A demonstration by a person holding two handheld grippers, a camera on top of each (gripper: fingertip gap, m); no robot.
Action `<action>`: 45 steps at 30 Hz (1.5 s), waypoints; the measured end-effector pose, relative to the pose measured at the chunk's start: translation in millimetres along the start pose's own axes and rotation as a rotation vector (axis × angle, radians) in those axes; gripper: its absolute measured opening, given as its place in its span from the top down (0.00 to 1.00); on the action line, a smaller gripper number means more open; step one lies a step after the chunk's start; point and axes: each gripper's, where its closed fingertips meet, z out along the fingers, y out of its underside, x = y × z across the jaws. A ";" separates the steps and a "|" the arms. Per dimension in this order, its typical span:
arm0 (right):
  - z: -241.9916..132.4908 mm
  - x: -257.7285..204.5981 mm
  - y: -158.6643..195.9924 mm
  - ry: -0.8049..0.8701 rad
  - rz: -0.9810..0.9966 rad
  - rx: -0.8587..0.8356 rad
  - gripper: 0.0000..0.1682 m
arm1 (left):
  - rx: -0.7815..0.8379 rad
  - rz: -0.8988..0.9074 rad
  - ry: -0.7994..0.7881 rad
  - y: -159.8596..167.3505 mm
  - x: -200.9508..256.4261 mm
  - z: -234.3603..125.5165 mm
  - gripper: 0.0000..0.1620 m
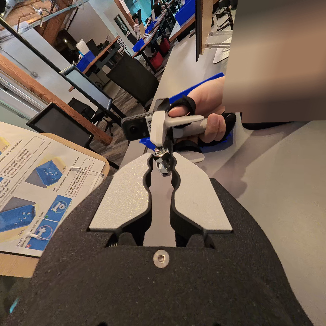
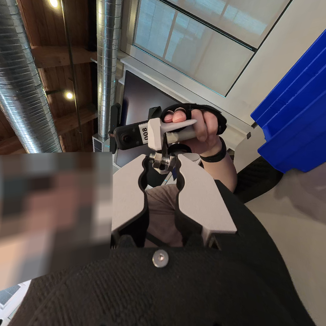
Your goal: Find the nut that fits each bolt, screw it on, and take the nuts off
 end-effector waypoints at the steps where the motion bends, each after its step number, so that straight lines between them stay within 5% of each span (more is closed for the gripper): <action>1: -0.1 1.1 -0.6 -0.003 0.004 0.004 0.83 | -0.007 -0.023 0.003 1.2 -0.1 0.2 0.89; 6: -2.0 5.6 -2.0 0.001 0.001 0.008 0.83 | 0.004 -0.085 0.028 4.8 -0.1 1.0 0.88; 11: -9.8 5.0 -8.1 0.004 -0.016 0.022 0.83 | 0.020 -0.252 0.060 6.9 -8.9 -5.6 0.71; 18: -14.3 10.8 -9.8 -0.009 0.027 0.021 0.83 | 0.184 -0.526 0.219 -1.1 -10.4 -8.1 0.81; 22: -13.4 9.5 -8.2 -0.004 0.016 0.009 0.83 | 0.086 -0.511 0.205 15.0 -3.1 7.3 0.69; 33: -14.5 5.9 -9.9 -0.004 0.002 0.013 0.83 | 0.077 -0.459 0.185 19.3 1.0 17.2 0.80; 45: -14.4 1.5 -18.6 -0.012 -0.042 0.083 0.83 | 0.073 -0.310 -0.007 19.3 -11.2 23.8 0.86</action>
